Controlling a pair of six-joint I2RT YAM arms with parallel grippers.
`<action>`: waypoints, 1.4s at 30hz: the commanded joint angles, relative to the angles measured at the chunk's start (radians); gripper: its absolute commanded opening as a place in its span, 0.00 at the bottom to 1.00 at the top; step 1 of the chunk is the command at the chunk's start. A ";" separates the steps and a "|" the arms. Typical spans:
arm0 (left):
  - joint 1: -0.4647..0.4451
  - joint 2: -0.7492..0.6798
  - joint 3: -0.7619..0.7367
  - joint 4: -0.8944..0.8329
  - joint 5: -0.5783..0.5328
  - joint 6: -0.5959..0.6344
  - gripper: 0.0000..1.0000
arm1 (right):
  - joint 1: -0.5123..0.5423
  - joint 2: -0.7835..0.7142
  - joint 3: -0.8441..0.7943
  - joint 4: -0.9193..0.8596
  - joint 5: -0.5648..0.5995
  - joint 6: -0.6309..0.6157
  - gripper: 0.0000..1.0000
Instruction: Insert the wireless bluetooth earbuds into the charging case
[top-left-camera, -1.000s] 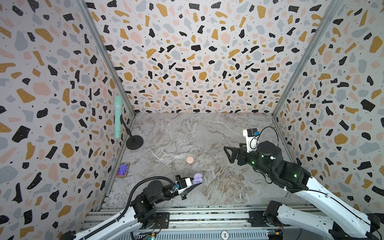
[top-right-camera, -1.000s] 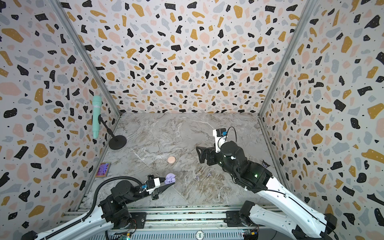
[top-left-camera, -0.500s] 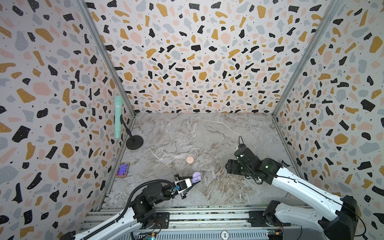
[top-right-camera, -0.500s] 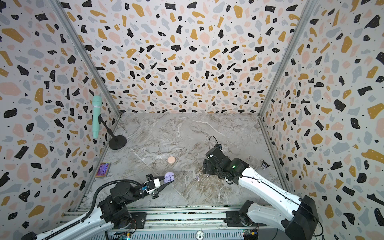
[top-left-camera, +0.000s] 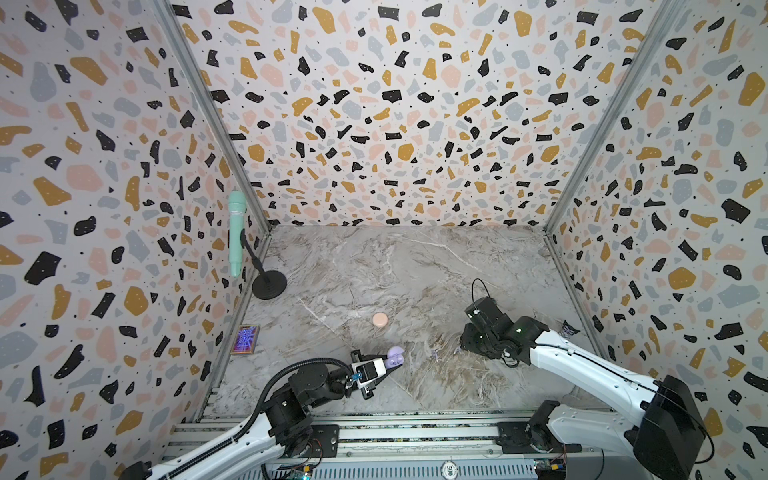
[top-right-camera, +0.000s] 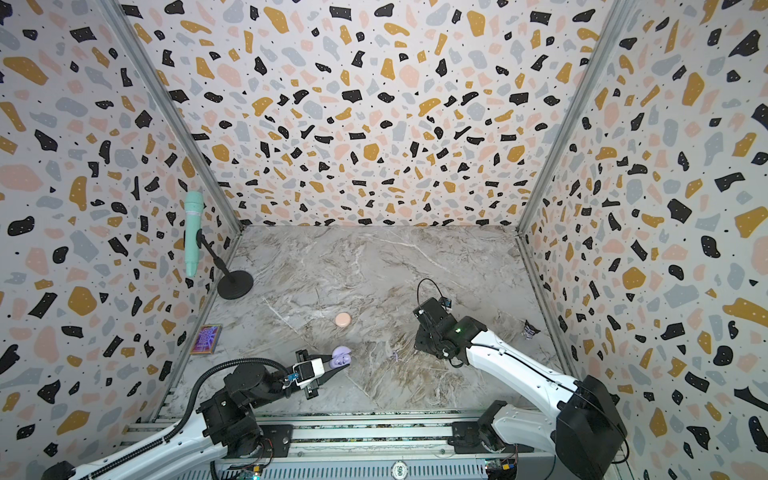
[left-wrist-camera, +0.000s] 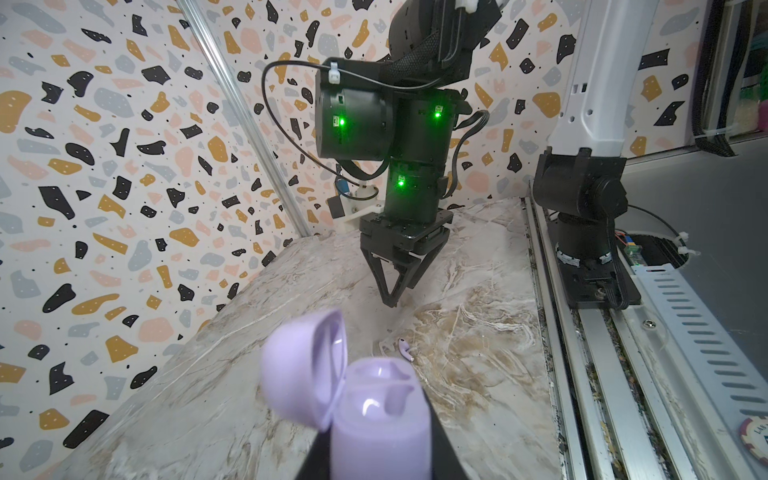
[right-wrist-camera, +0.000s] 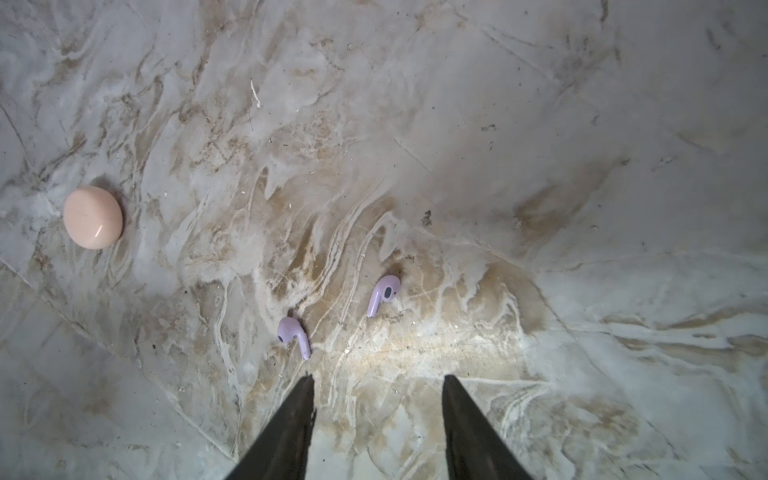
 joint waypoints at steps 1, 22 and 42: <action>-0.006 -0.003 0.027 0.041 0.013 0.012 0.00 | -0.005 0.047 0.020 0.024 -0.006 0.035 0.49; -0.007 -0.003 0.025 0.041 0.016 0.016 0.00 | -0.046 0.200 0.007 0.099 -0.020 -0.028 0.29; -0.008 -0.002 0.026 0.032 0.013 0.023 0.00 | -0.065 0.261 -0.007 0.131 -0.036 -0.065 0.23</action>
